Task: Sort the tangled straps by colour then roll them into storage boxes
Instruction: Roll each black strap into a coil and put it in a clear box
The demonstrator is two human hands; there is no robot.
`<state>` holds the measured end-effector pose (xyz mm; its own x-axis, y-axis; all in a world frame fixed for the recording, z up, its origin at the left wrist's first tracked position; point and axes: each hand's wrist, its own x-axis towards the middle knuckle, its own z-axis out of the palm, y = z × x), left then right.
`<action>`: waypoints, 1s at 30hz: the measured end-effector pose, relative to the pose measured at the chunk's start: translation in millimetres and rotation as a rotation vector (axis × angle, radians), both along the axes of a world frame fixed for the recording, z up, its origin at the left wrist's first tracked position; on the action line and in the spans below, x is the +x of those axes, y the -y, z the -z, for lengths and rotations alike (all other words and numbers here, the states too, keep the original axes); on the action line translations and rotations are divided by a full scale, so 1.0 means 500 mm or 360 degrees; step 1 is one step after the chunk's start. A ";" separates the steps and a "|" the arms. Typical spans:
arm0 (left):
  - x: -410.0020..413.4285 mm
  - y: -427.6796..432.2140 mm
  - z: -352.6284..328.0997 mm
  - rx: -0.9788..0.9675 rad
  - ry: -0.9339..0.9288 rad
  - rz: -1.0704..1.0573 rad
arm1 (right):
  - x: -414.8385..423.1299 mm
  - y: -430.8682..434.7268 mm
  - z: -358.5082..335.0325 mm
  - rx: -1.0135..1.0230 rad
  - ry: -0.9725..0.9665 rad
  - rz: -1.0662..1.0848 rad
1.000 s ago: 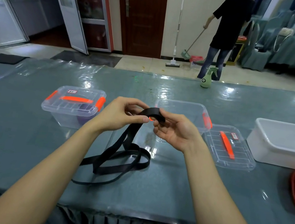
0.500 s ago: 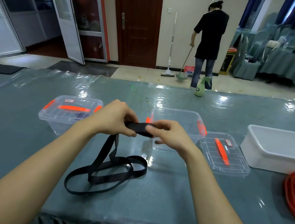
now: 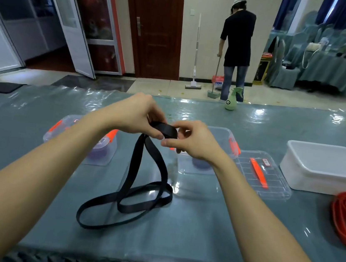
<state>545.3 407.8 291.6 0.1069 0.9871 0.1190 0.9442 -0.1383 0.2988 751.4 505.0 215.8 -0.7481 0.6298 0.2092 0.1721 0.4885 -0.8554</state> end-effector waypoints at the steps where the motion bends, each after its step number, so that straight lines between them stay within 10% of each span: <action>1: -0.004 0.002 0.000 0.0014 0.0066 0.0007 | 0.001 -0.001 -0.003 -0.0033 -0.0084 0.0000; 12: -0.007 0.013 0.058 0.0205 0.1217 -0.0025 | -0.002 -0.021 -0.022 -0.0390 -0.0631 -0.0077; 30: -0.046 -0.004 0.020 0.0100 0.0699 -0.0058 | -0.045 -0.038 0.006 -0.0476 -0.0504 -0.0198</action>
<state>522.2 409.6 281.7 -0.0018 0.9787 0.2051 0.7340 -0.1380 0.6650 728.9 524.0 212.8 -0.7504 0.6065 0.2628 -0.1656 0.2124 -0.9630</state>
